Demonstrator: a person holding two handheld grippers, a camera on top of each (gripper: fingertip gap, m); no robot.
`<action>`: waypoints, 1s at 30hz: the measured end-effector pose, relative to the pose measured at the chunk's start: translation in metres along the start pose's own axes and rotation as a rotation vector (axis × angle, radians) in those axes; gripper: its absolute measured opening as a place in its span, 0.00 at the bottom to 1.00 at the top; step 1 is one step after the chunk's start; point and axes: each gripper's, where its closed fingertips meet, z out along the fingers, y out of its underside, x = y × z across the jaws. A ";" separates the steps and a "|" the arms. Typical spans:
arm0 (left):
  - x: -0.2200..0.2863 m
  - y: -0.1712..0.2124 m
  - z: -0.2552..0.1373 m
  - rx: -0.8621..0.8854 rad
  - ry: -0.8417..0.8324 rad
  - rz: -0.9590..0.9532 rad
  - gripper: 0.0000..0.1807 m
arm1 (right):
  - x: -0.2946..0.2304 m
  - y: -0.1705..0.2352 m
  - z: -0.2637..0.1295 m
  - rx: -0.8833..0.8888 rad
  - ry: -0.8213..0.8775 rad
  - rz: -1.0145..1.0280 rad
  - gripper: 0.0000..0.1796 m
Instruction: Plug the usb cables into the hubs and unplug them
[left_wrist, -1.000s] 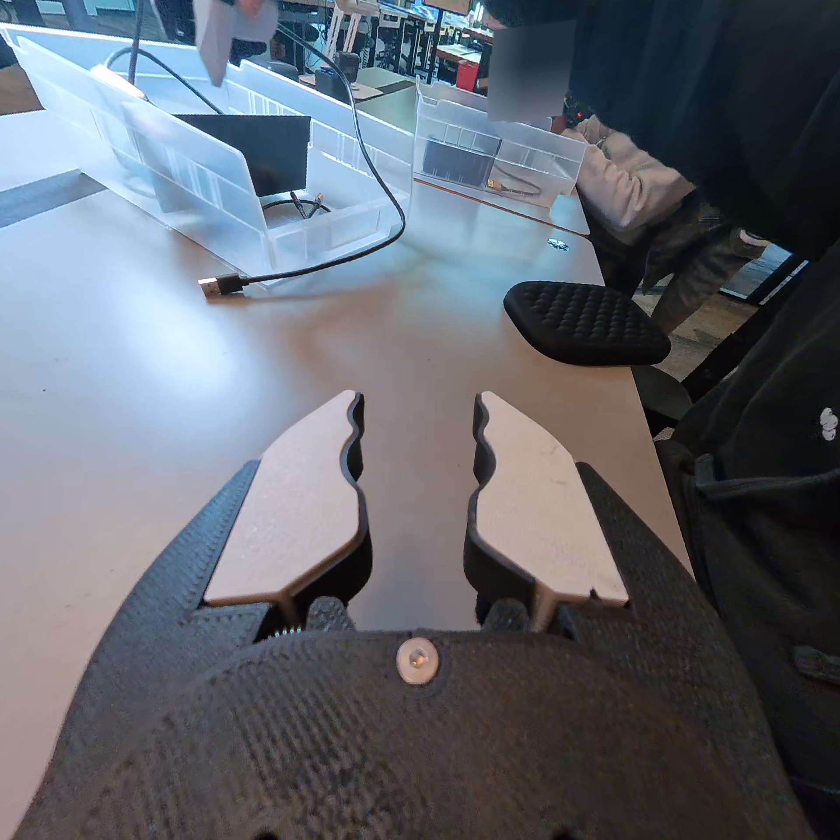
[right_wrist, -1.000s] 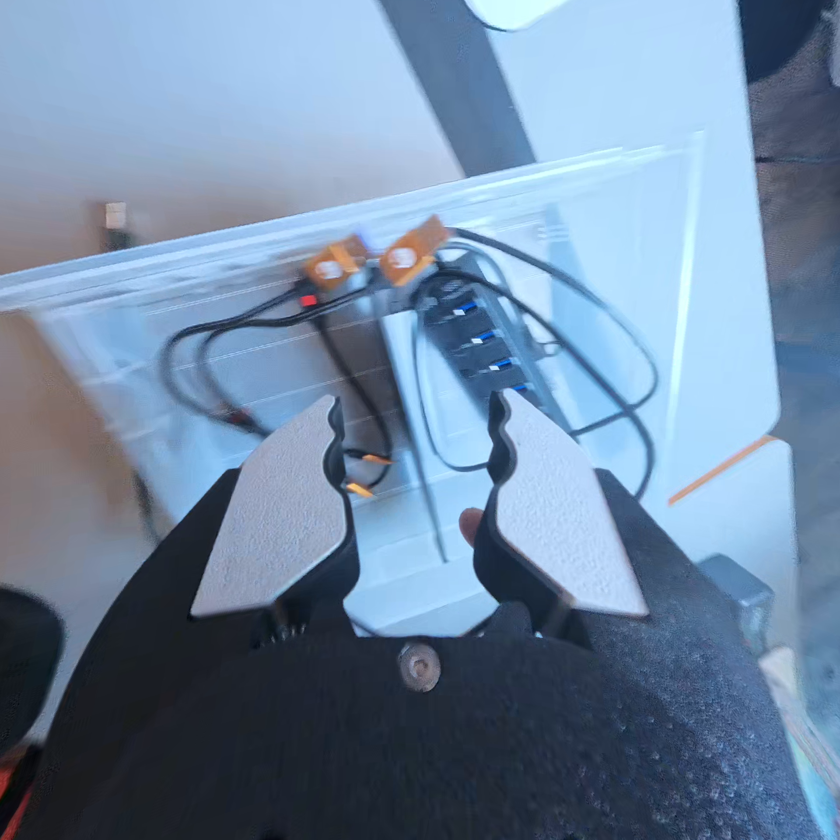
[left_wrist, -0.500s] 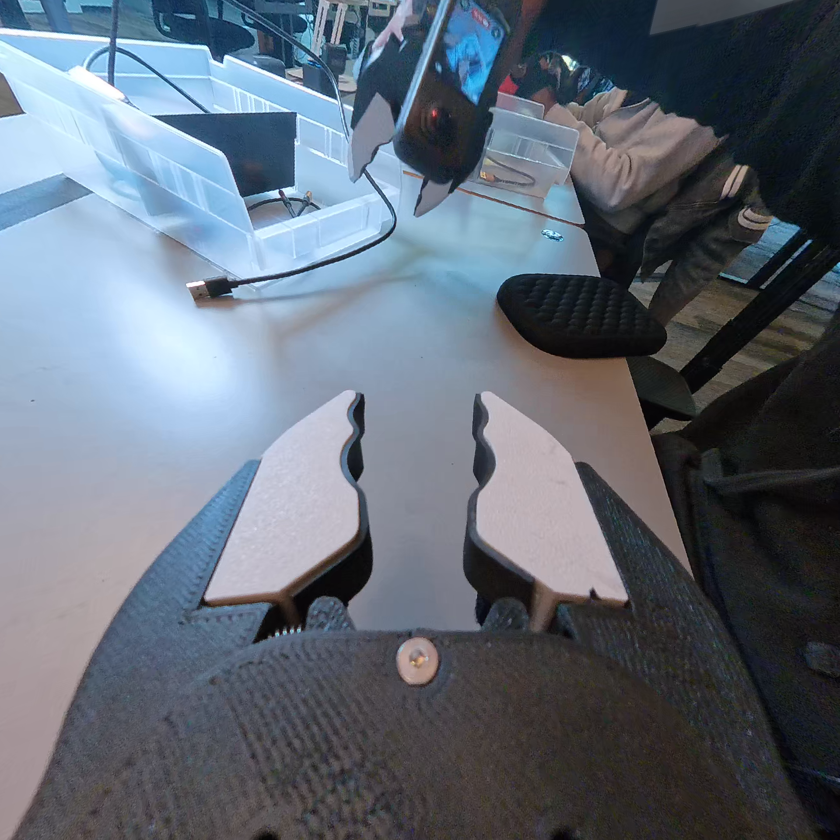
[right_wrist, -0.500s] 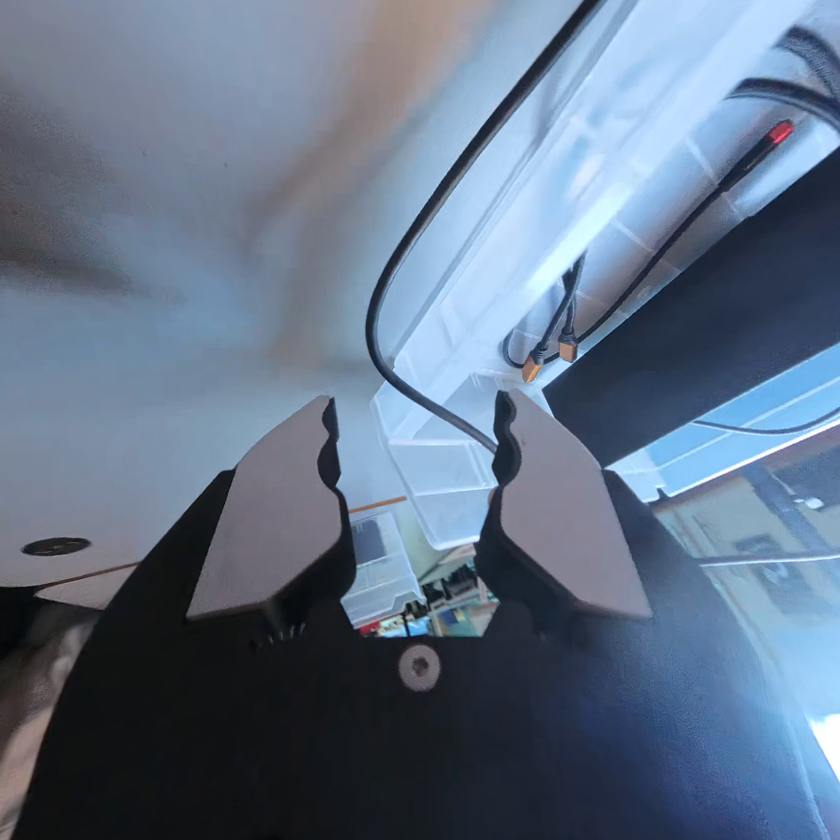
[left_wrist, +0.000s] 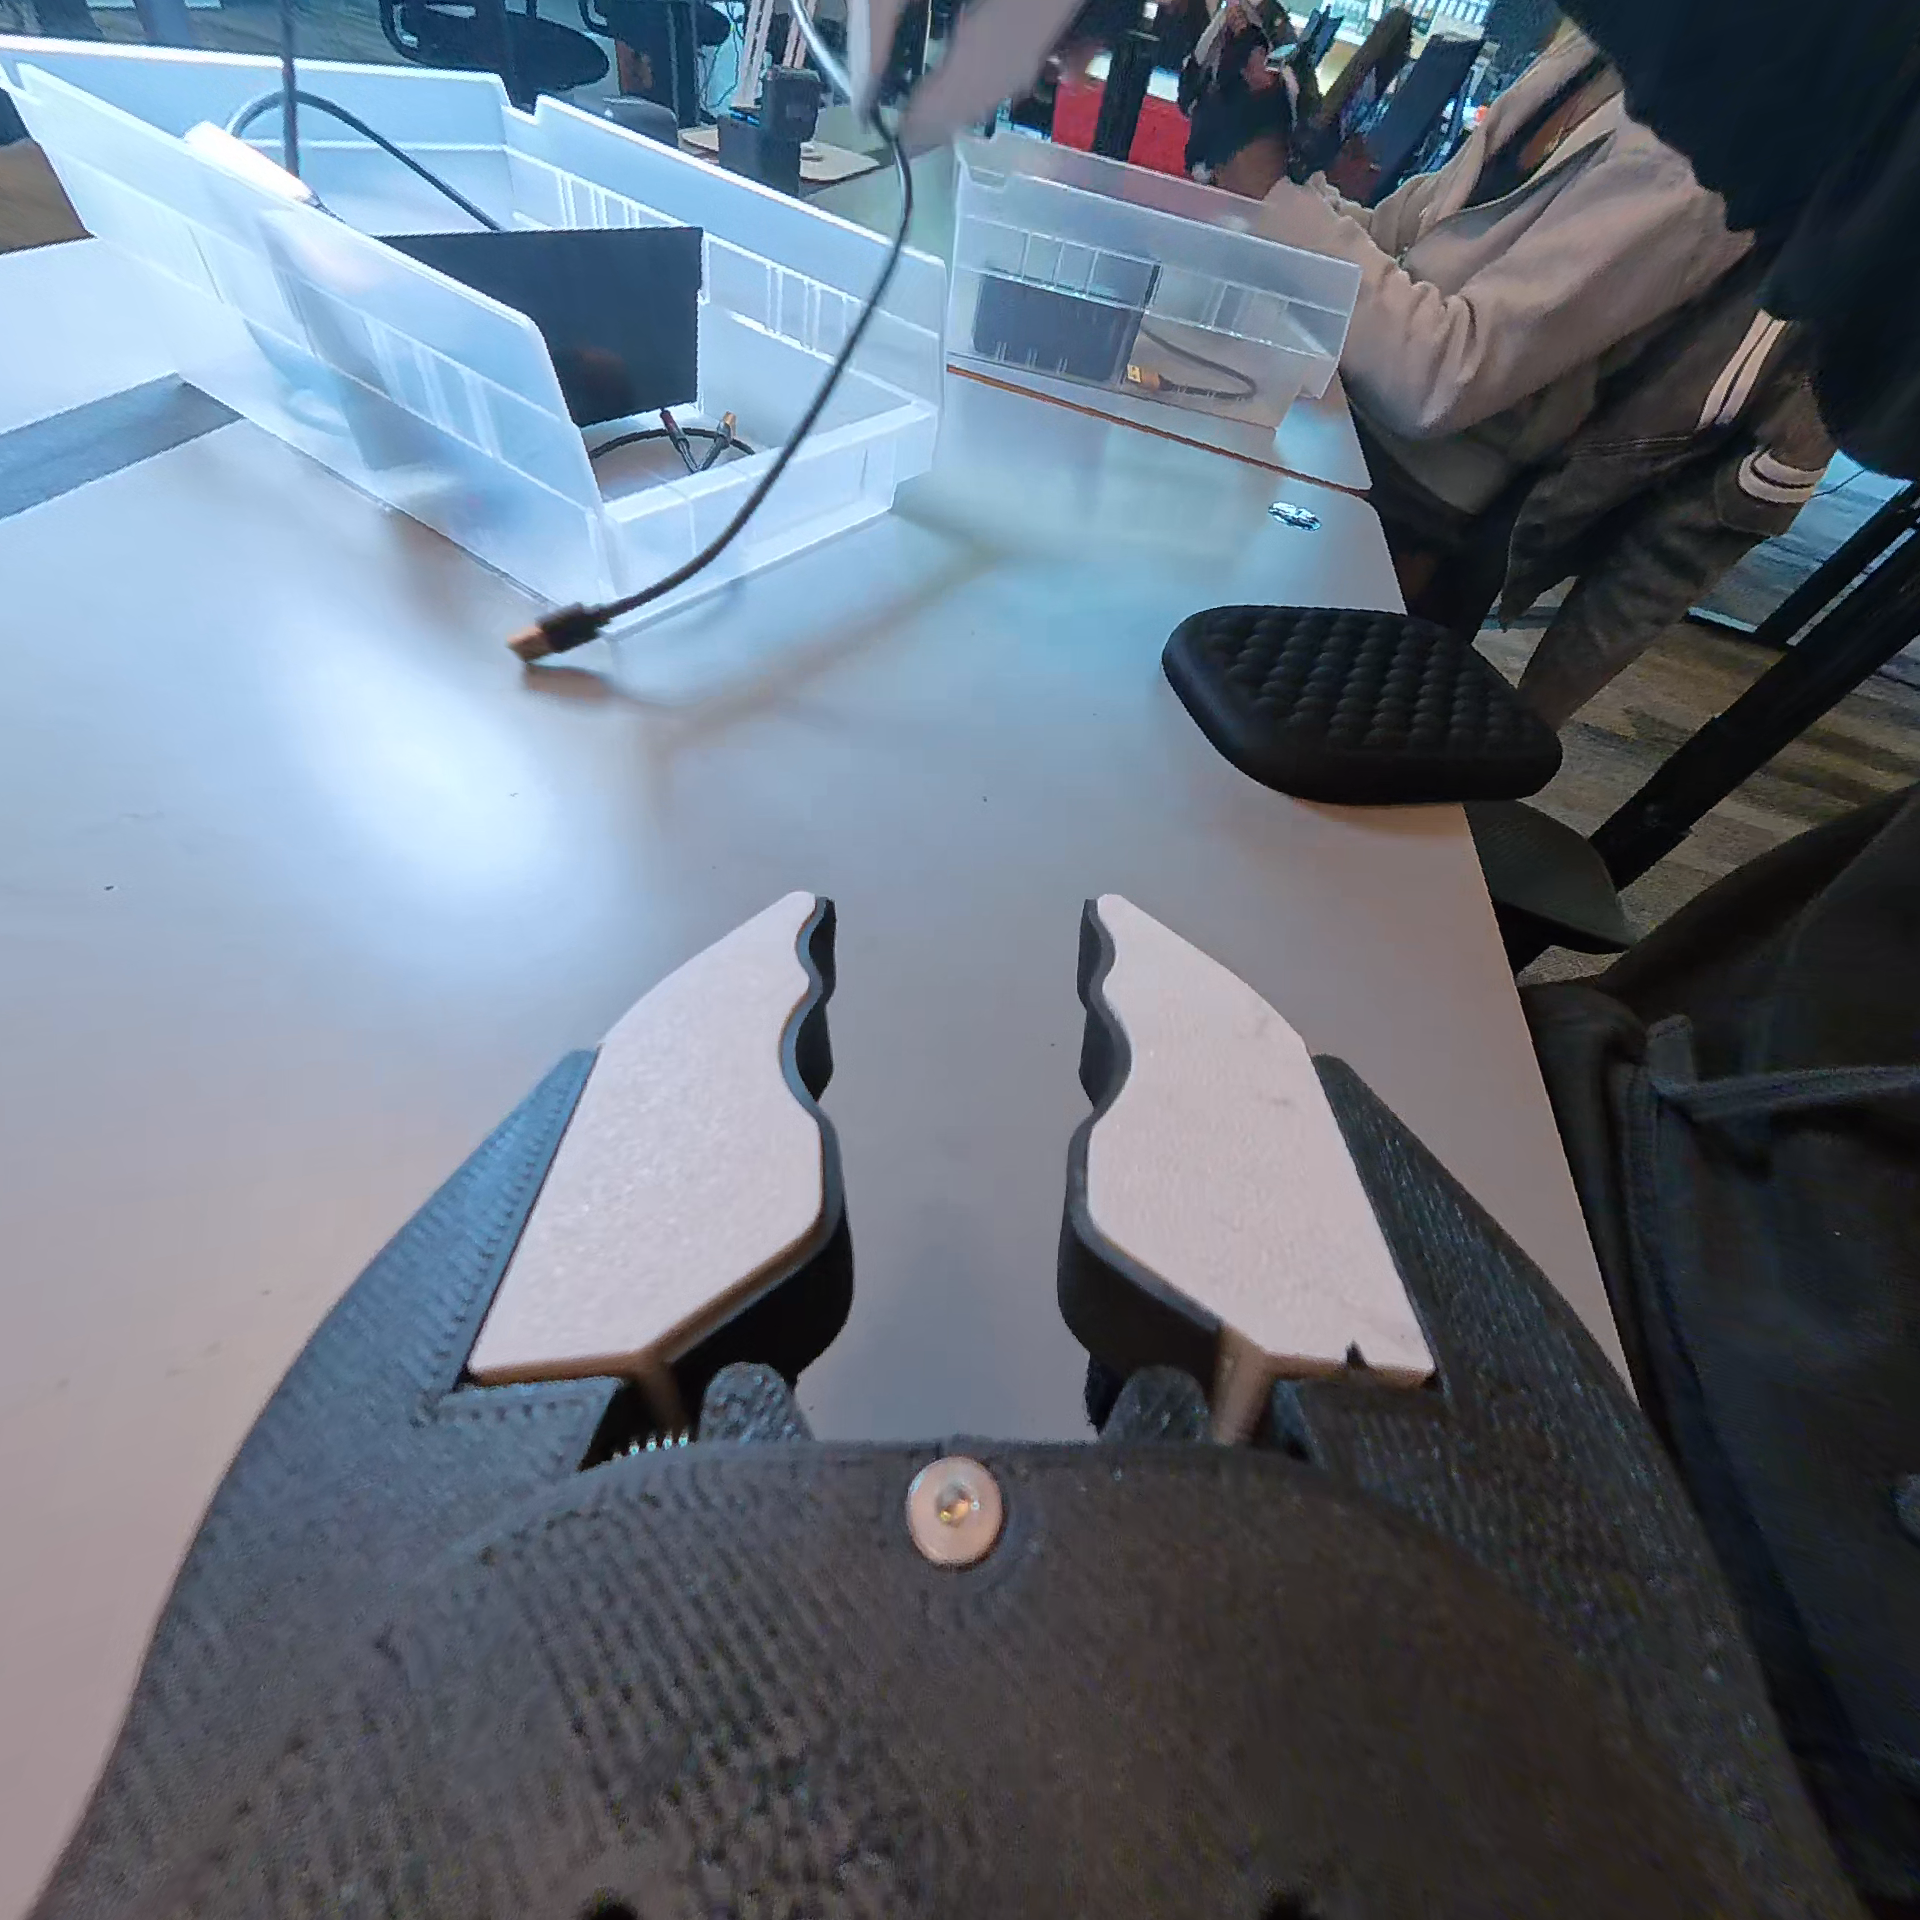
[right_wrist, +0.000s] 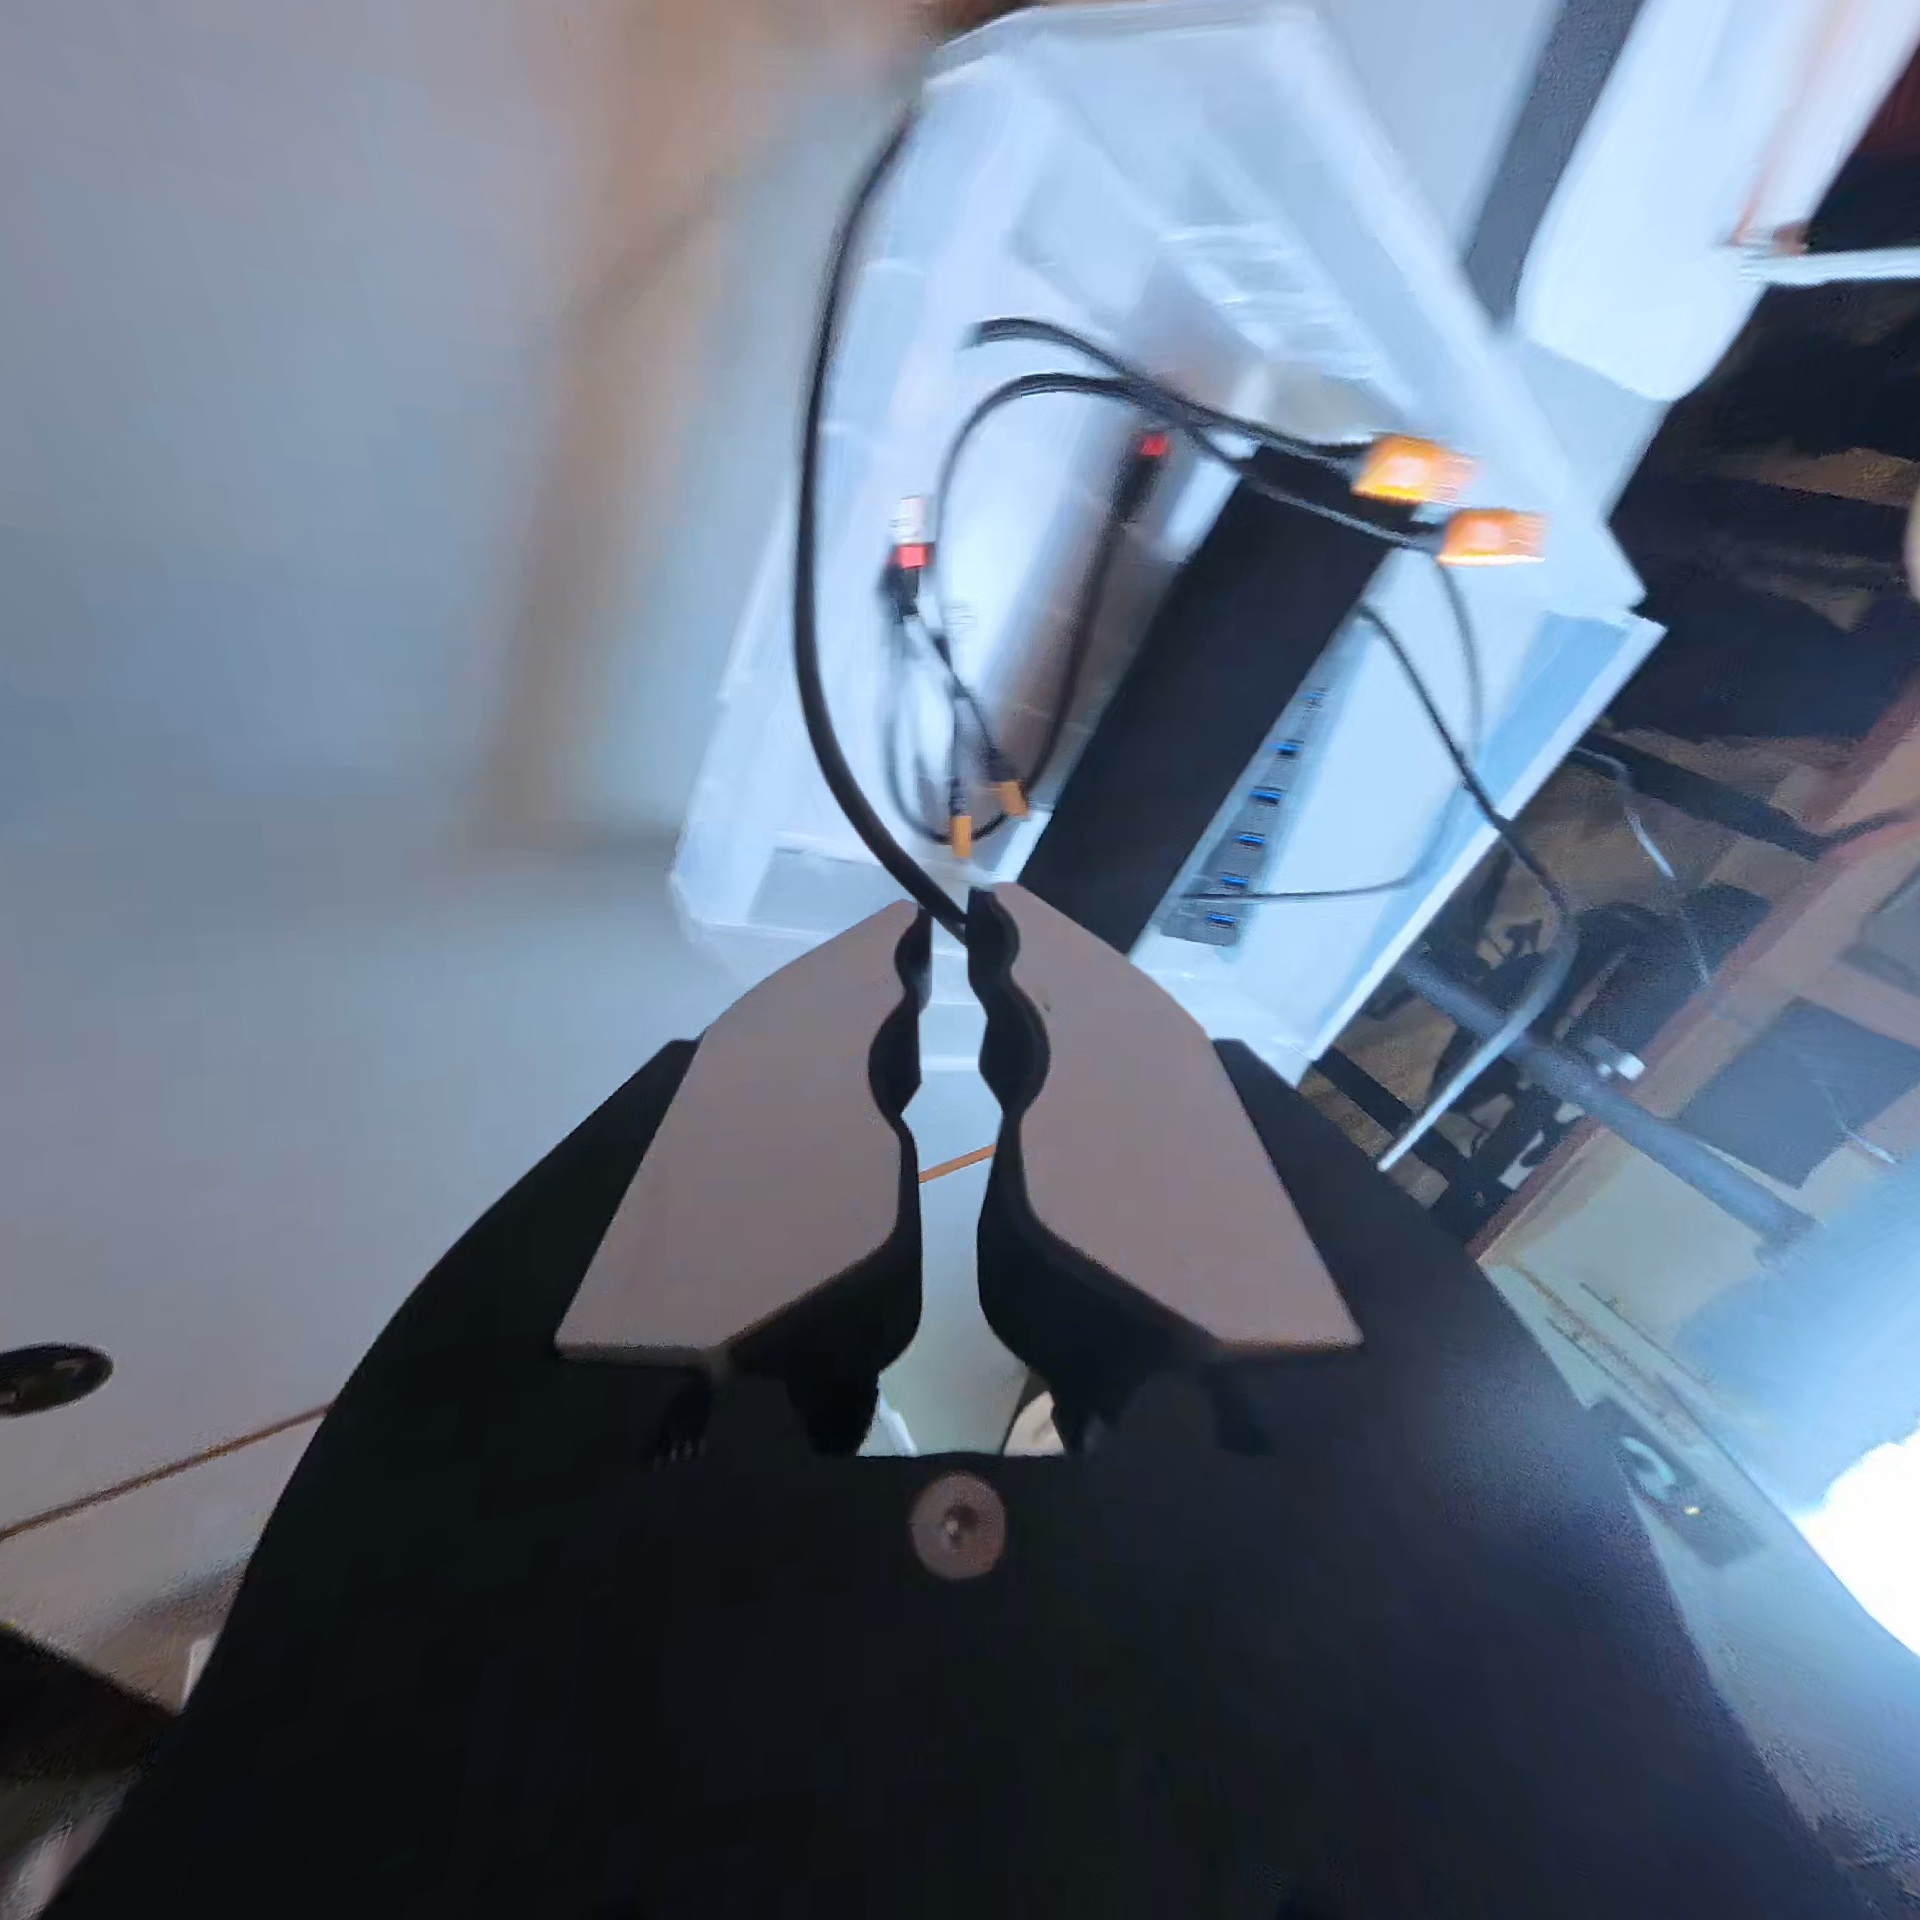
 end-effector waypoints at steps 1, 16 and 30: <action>0.000 0.001 0.000 -0.002 -0.001 -0.001 0.25 | 0.017 0.000 -0.011 0.033 0.039 0.042 0.04; -0.006 0.007 0.001 -0.025 -0.004 -0.025 0.24 | 0.194 0.078 -0.041 0.167 0.472 0.515 0.02; -0.008 0.012 0.003 -0.041 0.005 -0.039 0.24 | 0.180 0.063 0.085 0.040 0.321 0.475 0.03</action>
